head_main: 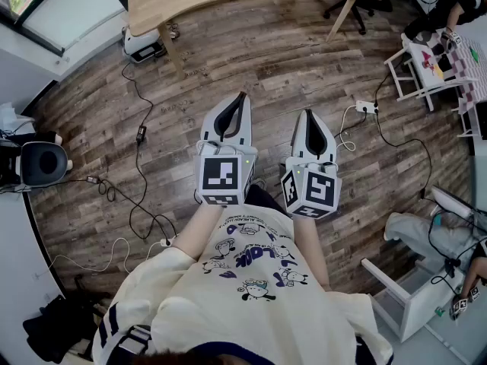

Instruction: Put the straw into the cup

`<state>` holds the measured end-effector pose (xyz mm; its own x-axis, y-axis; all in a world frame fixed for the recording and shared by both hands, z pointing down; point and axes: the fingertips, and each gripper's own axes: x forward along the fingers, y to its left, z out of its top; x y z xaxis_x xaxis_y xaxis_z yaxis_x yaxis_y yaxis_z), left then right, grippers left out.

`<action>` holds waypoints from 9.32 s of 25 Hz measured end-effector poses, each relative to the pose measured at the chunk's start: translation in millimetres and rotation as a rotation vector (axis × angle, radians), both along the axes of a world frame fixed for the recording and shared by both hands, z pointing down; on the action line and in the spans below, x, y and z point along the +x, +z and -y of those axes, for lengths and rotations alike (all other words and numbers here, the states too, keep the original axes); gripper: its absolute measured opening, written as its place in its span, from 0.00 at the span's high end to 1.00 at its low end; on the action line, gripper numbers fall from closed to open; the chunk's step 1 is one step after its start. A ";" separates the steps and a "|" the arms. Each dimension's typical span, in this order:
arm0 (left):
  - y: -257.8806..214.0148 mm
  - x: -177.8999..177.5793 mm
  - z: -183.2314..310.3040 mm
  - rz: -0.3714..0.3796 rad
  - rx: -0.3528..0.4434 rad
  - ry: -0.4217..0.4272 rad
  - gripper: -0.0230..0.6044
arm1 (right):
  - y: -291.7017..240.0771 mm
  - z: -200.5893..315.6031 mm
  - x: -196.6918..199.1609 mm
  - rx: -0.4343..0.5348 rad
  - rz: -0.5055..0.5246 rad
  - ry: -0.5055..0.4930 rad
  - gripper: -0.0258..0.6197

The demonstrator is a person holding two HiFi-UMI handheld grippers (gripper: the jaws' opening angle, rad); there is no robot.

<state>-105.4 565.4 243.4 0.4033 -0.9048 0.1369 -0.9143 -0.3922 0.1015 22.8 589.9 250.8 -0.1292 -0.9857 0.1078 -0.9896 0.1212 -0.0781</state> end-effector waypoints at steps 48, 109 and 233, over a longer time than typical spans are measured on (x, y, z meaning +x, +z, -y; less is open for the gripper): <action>25.8 48.1 10.7 0.027 -0.074 0.021 0.92 | 24.5 5.1 54.2 -0.058 0.067 0.033 0.97; 42.8 99.9 379.9 -0.029 -0.136 -0.124 0.92 | 22.1 392.6 121.5 -0.062 0.077 -0.065 0.97; 195.3 -60.2 701.3 -0.122 -0.691 -0.858 0.81 | 149.8 863.3 47.3 -0.486 0.086 -0.475 0.97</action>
<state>-165.6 -135.8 438.7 -0.2754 -0.6346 0.7221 -0.8244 0.5423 0.1622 70.1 -273.4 400.6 -0.5634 -0.6624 0.4938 -0.8257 0.4717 -0.3092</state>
